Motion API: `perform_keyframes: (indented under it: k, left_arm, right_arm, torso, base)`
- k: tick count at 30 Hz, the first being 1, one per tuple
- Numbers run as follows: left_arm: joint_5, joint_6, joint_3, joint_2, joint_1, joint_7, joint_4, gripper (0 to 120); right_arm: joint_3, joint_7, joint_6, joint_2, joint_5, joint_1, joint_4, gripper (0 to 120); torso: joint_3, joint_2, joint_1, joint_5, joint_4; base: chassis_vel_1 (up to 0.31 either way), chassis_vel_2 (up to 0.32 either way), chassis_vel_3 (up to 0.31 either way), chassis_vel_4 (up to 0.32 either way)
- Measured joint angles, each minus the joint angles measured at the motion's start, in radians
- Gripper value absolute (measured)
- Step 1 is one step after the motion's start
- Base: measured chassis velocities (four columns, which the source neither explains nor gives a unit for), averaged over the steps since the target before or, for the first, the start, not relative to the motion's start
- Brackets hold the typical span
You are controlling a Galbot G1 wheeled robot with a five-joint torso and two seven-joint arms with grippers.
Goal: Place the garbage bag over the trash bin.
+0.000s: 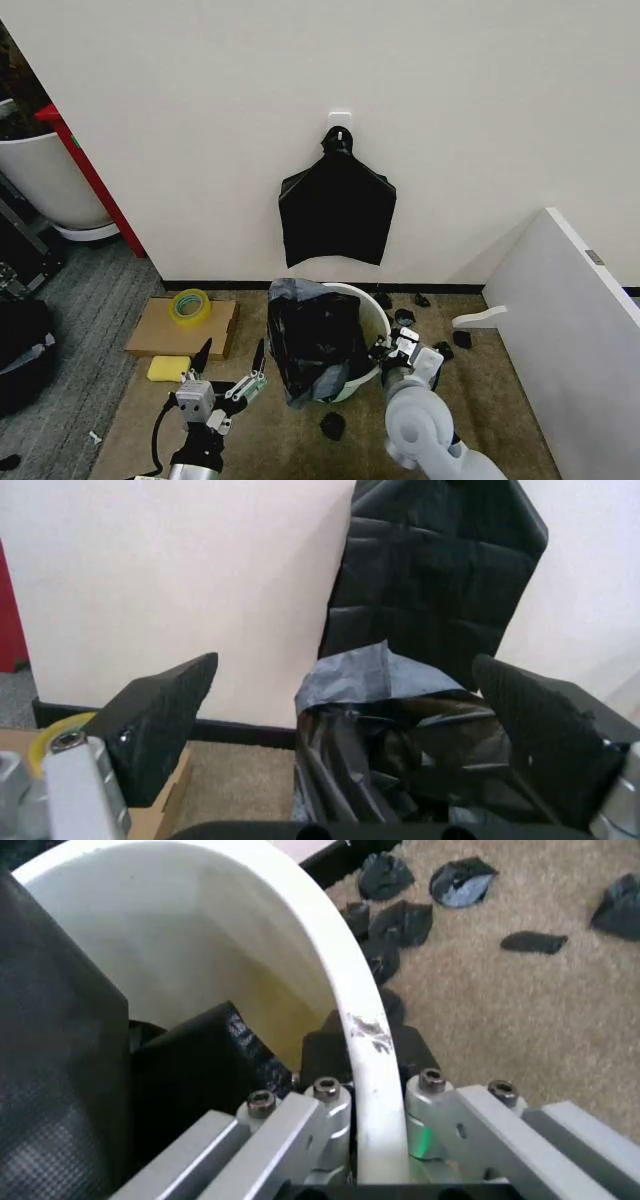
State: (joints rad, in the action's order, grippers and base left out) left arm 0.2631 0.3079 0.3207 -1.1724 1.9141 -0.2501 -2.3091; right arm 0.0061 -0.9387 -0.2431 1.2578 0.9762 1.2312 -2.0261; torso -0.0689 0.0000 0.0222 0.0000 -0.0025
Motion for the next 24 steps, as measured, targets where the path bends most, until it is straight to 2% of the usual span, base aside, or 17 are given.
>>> perform_keyframes:
  k: [6, 8, 9, 14, 15, 19, 22, 24]
  left_arm:
    - [-0.005, -0.008, -0.015, -0.008, -0.009, 0.000, 0.000, 100]
    - [-0.010, -0.012, -0.021, -0.009, -0.009, 0.000, 0.000, 100]
    - [-0.010, -0.012, -0.021, -0.009, -0.009, 0.000, 0.000, 100]
    - [-0.026, -0.024, -0.036, -0.011, -0.008, -0.001, -0.007, 100]
    - [-0.026, -0.024, -0.036, -0.011, -0.008, -0.001, -0.007, 100]
    - [-0.035, -0.035, -0.041, -0.011, -0.015, -0.005, -0.009, 100]
    - [-0.036, -0.038, -0.044, -0.012, -0.016, -0.008, -0.009, 100]
    - [-0.036, -0.038, -0.044, -0.012, -0.016, -0.008, -0.009, 100]
  right_arm:
    - [-0.005, -0.006, 0.004, 0.007, -0.003, 0.013, -0.013, 1]
    - [-0.006, -0.005, 0.005, 0.004, -0.009, 0.022, -0.023, 9]
    - [-0.006, -0.005, 0.005, 0.004, -0.009, 0.022, -0.023, 9]
    - [0.022, 0.016, 0.023, -0.025, -0.074, 0.044, -0.057, 30]
    - [0.022, 0.016, 0.023, -0.025, -0.074, 0.044, -0.057, 30]
    - [0.056, 0.026, 0.021, -0.065, -0.128, 0.079, -0.150, 47]
    - [0.104, 0.030, -0.001, -0.097, -0.108, 0.113, -0.232, 61]
    - [0.108, 0.033, -0.004, -0.100, -0.104, 0.118, -0.239, 62]
  torso:
    - [0.000, 0.000, 0.000, 0.0000, 0.0000]
    - [0.000, 0.000, 0.000, 0.0001, 0.0000]
    - [0.000, 0.000, 0.000, 0.0001, 0.0000]
    - [0.000, 0.000, 0.000, 0.0005, 0.0000]
    - [0.000, 0.000, 0.000, 0.0005, 0.0000]
    - [0.000, 0.000, 0.000, 0.0003, -0.0001]
    - [0.000, 0.000, 0.000, 0.0004, 0.0000]
    - [0.000, 0.000, 0.000, 0.0004, 0.0000]
  base:
    - [0.000, 0.000, 0.000, 0.000]
    - [0.000, 0.000, 0.000, 0.000]
    - [0.000, 0.000, 0.000, 0.000]
    - [0.000, 0.000, 0.000, 0.000]
    - [0.000, 0.000, 0.000, 0.000]
    - [0.000, 0.000, 0.000, 0.000]
    - [0.000, 0.000, 0.000, 0.000]
    - [0.000, 0.000, 0.000, 0.000]
